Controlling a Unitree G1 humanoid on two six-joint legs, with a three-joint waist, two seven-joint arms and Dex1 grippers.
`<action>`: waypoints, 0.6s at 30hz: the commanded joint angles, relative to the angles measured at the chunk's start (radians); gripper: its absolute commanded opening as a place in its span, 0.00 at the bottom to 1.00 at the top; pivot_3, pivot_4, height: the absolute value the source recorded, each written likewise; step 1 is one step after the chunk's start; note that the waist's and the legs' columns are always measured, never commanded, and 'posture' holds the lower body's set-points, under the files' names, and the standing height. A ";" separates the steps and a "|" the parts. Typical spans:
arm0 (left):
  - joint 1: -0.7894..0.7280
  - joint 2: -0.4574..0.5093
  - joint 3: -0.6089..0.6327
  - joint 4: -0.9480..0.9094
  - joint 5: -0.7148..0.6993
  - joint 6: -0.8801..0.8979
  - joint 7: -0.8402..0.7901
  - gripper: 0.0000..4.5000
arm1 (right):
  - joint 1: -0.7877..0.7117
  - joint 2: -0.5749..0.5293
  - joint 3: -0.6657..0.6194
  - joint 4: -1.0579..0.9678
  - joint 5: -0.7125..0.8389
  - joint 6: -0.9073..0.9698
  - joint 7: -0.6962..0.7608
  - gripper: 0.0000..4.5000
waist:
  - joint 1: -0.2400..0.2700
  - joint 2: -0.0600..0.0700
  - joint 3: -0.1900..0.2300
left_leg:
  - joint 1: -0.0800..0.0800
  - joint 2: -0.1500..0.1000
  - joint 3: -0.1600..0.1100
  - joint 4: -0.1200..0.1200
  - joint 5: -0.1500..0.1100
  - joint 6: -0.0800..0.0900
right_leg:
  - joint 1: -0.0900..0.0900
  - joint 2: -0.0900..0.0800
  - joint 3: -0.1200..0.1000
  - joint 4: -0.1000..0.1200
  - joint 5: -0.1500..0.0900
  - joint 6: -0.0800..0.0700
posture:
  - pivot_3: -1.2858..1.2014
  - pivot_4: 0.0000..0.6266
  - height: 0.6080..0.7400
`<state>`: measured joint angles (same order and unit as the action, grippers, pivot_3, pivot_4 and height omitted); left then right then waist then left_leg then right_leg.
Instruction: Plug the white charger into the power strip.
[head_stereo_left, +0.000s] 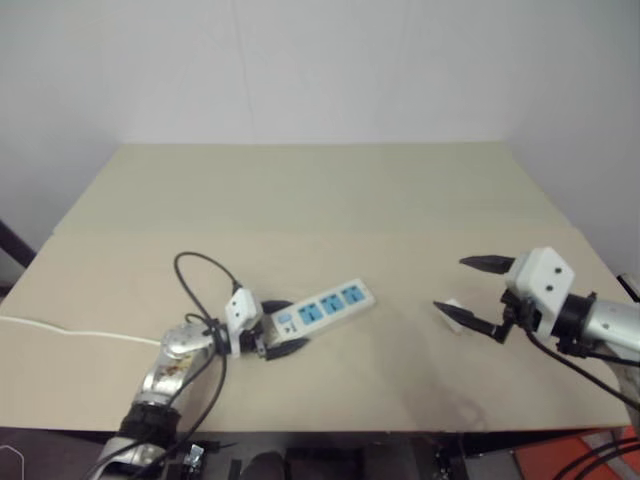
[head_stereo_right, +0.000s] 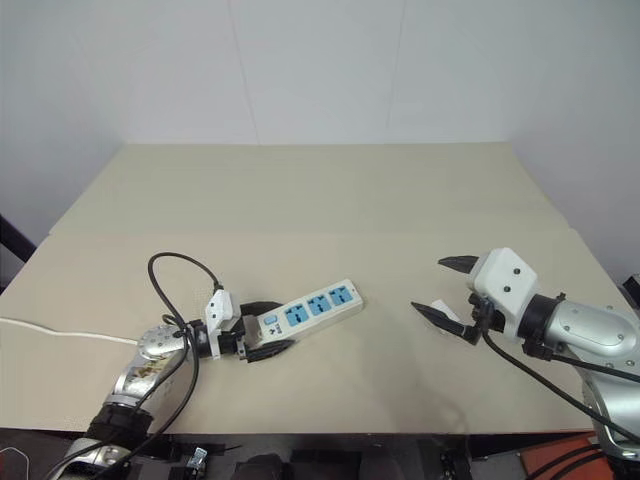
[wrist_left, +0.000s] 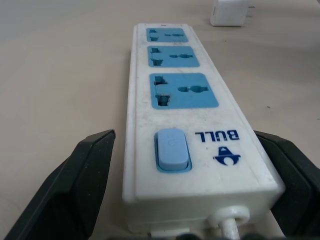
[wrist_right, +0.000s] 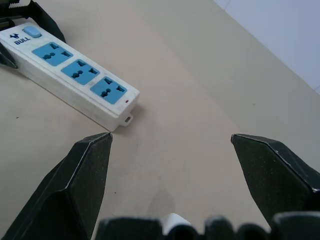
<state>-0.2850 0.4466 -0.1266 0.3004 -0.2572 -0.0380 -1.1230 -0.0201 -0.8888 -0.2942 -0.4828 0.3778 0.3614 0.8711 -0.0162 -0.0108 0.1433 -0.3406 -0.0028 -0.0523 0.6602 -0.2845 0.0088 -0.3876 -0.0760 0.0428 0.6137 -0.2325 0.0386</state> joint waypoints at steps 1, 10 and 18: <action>0.001 0.000 -0.051 0.088 0.050 0.015 -0.026 0.87 | -0.033 -0.007 -0.022 -0.023 0.016 0.000 -0.007 1.00 | 0.002 0.000 0.000 | 0.000 0.000 0.000 0.000 0.000 0.000 | 0.000 0.000 0.000 0.000 0.000 0.000 | 0.52 0.24 1.00; -0.101 -0.047 -0.054 0.197 0.064 -0.034 -0.058 0.74 | -0.062 -0.009 -0.022 -0.001 0.020 -0.006 0.008 1.00 | 0.025 0.002 -0.002 | 0.002 -0.001 0.000 0.000 0.000 0.000 | 0.003 -0.001 -0.001 0.000 0.000 0.001 | 0.52 0.24 1.00; -0.229 -0.010 -0.076 0.229 0.058 -0.098 -0.236 0.74 | -0.269 0.019 0.054 0.115 -0.019 0.223 -0.167 1.00 | 0.019 0.000 -0.001 | -0.002 -0.001 -0.001 0.000 0.000 0.000 | -0.001 0.000 -0.001 -0.001 0.000 0.000 | 0.52 0.24 1.00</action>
<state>-0.4894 0.4262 -0.1763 0.5254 -0.2134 -0.1078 -1.2974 -0.2398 -0.8687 -0.2503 -0.3809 0.3711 0.4962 0.7621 0.0029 -0.0110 0.1421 -0.3444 -0.0035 -0.0532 0.6605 -0.2843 0.0087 -0.3897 -0.0761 0.0417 0.6128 -0.2323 0.0384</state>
